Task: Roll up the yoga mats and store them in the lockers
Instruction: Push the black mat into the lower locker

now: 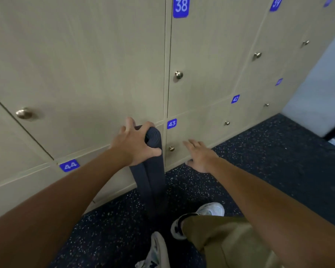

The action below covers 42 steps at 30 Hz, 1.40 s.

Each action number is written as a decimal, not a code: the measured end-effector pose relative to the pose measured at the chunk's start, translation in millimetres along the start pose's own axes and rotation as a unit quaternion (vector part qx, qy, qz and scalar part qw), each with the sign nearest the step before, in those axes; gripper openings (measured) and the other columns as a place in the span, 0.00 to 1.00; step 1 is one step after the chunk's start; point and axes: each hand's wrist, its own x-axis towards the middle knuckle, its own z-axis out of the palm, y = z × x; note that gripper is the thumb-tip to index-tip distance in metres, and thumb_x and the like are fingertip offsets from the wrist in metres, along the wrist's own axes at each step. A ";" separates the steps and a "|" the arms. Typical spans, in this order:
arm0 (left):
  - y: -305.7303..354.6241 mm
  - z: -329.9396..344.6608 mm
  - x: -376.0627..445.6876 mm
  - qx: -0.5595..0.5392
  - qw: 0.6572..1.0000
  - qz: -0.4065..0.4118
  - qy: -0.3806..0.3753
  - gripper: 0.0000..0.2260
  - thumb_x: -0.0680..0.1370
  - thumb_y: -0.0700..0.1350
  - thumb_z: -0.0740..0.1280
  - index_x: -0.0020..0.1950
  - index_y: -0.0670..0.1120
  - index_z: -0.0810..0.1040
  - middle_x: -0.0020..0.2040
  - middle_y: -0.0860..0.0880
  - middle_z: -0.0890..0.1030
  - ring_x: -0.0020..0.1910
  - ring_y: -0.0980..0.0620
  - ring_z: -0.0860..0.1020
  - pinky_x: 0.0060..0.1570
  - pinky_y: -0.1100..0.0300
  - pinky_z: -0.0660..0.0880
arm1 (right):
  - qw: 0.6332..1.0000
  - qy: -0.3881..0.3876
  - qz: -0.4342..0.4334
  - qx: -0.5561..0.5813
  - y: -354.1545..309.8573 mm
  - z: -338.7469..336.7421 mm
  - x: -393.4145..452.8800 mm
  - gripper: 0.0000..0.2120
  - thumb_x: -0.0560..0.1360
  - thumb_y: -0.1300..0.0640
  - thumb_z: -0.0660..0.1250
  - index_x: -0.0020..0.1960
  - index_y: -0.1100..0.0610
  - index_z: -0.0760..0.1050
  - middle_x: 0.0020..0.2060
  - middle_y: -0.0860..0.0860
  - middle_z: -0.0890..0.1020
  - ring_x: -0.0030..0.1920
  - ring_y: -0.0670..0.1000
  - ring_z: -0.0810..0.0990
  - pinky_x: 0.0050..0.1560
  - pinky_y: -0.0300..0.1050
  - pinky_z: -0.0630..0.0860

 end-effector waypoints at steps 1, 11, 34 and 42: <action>1.8 1.8 4.5 0.006 1.000 0.004 0.005 0.34 0.66 0.72 0.64 0.68 0.64 0.61 0.60 0.48 0.60 0.58 0.42 0.70 0.56 0.46 0.77 | 1.000 -0.003 0.000 -0.004 3.3 -0.5 11.9 0.40 0.81 0.51 0.66 0.84 0.51 0.45 0.83 0.51 0.49 0.81 0.58 0.52 0.76 0.61 0.63; 26.9 18.4 27.9 0.102 0.994 0.026 0.027 0.36 0.68 0.79 0.53 0.71 0.64 0.58 0.66 0.53 0.67 0.63 0.47 0.71 0.50 0.51 0.72 | 0.996 -0.069 -0.047 0.025 21.6 59.6 137.0 0.34 0.80 0.58 0.68 0.81 0.45 0.59 0.79 0.54 0.63 0.75 0.59 0.64 0.75 0.59 0.66; 58.7 26.9 42.3 0.110 0.993 -0.030 0.023 0.35 0.68 0.79 0.55 0.71 0.66 0.60 0.65 0.53 0.68 0.64 0.46 0.71 0.53 0.49 0.72 | 0.995 -0.081 -0.049 0.039 64.7 127.2 122.4 0.23 0.80 0.54 0.65 0.74 0.57 0.70 0.70 0.50 0.69 0.68 0.56 0.74 0.69 0.55 0.74; 62.3 28.4 19.3 0.117 0.993 -0.023 0.025 0.40 0.65 0.79 0.53 0.73 0.62 0.61 0.67 0.49 0.69 0.65 0.41 0.71 0.54 0.43 0.74 | 0.980 -0.021 0.114 0.163 139.9 149.0 15.5 0.35 0.77 0.26 0.52 0.68 0.50 0.75 0.64 0.52 0.76 0.62 0.59 0.78 0.57 0.54 0.76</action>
